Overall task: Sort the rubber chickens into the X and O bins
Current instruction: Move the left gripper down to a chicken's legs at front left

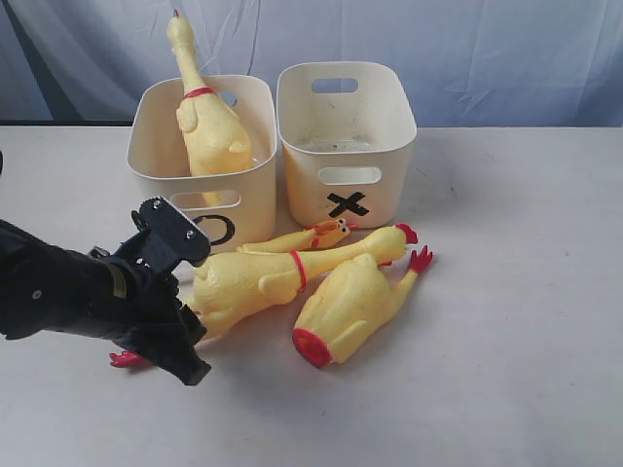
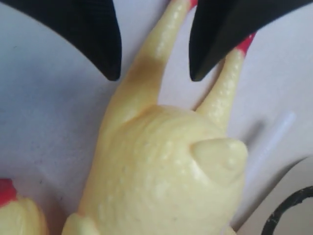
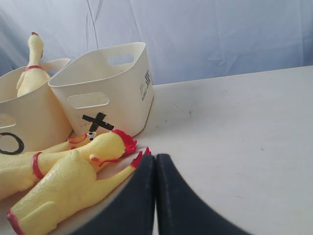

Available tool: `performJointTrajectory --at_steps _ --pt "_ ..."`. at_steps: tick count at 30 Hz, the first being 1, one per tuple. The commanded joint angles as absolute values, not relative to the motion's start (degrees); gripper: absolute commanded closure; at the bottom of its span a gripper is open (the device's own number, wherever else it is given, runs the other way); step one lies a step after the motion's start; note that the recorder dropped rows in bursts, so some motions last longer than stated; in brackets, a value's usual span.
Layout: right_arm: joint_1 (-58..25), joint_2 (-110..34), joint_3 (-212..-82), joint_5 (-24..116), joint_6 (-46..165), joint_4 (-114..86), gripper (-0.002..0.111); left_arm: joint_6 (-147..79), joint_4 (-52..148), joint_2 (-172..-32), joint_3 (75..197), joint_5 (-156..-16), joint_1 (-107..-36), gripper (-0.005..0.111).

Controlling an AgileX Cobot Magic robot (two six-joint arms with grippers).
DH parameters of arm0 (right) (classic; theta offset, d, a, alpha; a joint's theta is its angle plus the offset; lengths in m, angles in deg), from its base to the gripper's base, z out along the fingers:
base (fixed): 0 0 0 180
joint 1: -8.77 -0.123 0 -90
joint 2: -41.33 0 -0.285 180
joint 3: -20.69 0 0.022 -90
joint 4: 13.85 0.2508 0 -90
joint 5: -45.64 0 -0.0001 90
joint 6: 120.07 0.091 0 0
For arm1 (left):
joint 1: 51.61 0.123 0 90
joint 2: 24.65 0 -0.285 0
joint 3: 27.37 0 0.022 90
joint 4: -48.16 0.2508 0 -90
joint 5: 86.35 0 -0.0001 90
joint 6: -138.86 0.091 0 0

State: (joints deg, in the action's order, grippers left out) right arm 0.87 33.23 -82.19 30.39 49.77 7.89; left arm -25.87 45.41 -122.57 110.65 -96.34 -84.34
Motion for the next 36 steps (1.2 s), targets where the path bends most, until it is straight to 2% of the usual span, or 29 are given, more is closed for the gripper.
performJointTrajectory --at_steps 1,13,20,23,30,36 --pt "0.73 33.54 -82.09 30.79 49.67 7.94 0.109 -26.08 45.02 -124.66 110.87 -95.65 -84.16 0.066" --pt "0.73 33.54 -82.09 30.93 49.67 7.94 0.109 -26.08 44.88 -127.15 110.87 -93.2 -84.16 0.066" --pt "0.73 33.54 -82.09 30.93 49.67 7.94 0.109 -26.08 43.58 -127.15 110.87 -92.78 -84.16 0.081" --pt "0.73 33.54 -82.09 30.93 49.67 7.94 0.109 -26.08 43.58 -127.15 110.87 -92.78 -84.16 0.079" --pt "0.73 33.54 -82.09 30.83 49.67 7.94 0.109 -26.08 43.1 -127.15 110.87 -93.14 -84.16 0.065" --pt "0.73 33.54 -82.09 30.83 49.67 7.94 0.109 -25.98 43.1 -127.15 110.87 -93.37 -84.16 0.065"
